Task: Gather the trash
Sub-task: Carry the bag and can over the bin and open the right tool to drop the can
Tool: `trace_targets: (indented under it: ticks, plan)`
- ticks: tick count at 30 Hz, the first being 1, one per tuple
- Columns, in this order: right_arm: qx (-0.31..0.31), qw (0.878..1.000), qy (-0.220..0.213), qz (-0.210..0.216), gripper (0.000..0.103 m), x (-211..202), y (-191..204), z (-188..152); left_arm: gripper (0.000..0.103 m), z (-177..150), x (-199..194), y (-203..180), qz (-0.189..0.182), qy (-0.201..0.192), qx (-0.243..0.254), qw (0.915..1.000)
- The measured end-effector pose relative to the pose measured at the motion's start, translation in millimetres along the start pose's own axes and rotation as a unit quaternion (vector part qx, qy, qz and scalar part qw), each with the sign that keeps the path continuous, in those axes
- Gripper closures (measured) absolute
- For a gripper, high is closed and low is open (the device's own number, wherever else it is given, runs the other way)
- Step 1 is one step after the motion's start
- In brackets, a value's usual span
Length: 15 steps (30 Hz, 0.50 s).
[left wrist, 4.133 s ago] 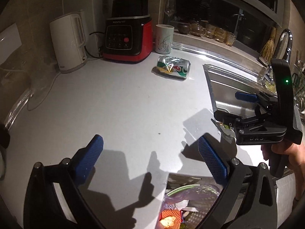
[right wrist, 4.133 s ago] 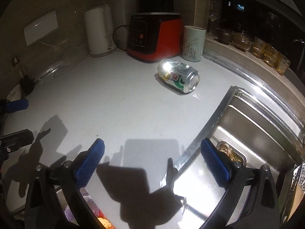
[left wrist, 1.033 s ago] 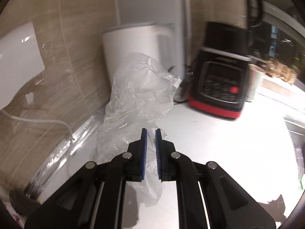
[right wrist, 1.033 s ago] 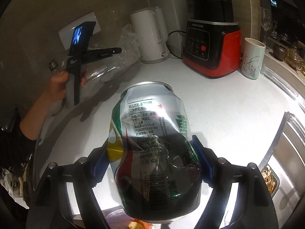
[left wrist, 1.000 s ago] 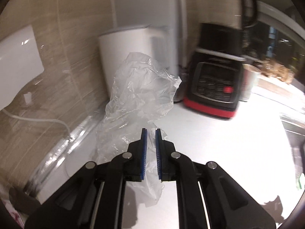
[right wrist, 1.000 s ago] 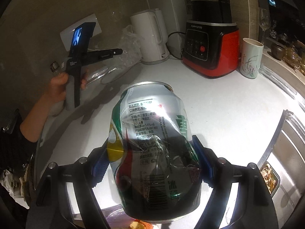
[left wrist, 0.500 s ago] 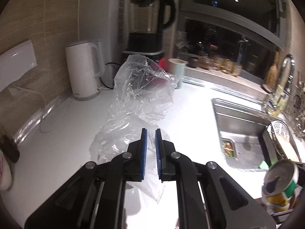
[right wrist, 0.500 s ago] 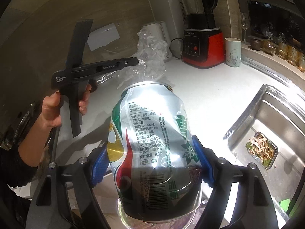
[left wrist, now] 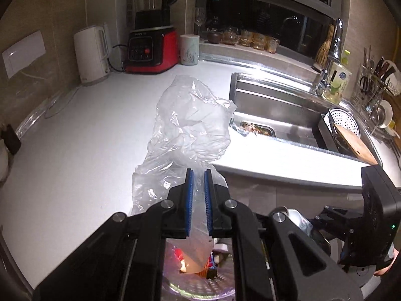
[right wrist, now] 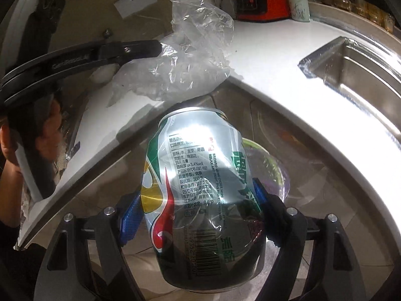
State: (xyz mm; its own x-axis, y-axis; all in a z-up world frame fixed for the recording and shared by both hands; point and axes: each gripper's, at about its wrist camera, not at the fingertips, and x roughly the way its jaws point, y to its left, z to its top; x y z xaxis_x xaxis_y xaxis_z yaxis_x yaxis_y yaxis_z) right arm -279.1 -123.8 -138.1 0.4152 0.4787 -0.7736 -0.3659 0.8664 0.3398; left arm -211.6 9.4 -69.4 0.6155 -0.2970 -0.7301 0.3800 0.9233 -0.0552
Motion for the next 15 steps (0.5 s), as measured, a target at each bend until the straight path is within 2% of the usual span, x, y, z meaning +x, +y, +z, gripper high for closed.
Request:
trace_targets:
  ticks: [6,11,15]
  plan:
    - [0.004,1.0,0.013,-0.011,0.024,33.8,-4.3,-13.6,0.094,-53.3,17.4,-11.5,-0.008,0.052,-0.002,0.9986]
    - [0.024,0.999,0.029,-0.021,0.024,74.5,-16.9,-15.7,0.094,-77.5,22.8,-10.4,-0.01,0.074,-0.003,0.9972]
    - [0.056,0.994,0.087,-0.016,0.022,117.1,-28.2,-20.7,0.094,-83.2,23.6,-4.6,-0.007,0.079,-0.005,0.9968]
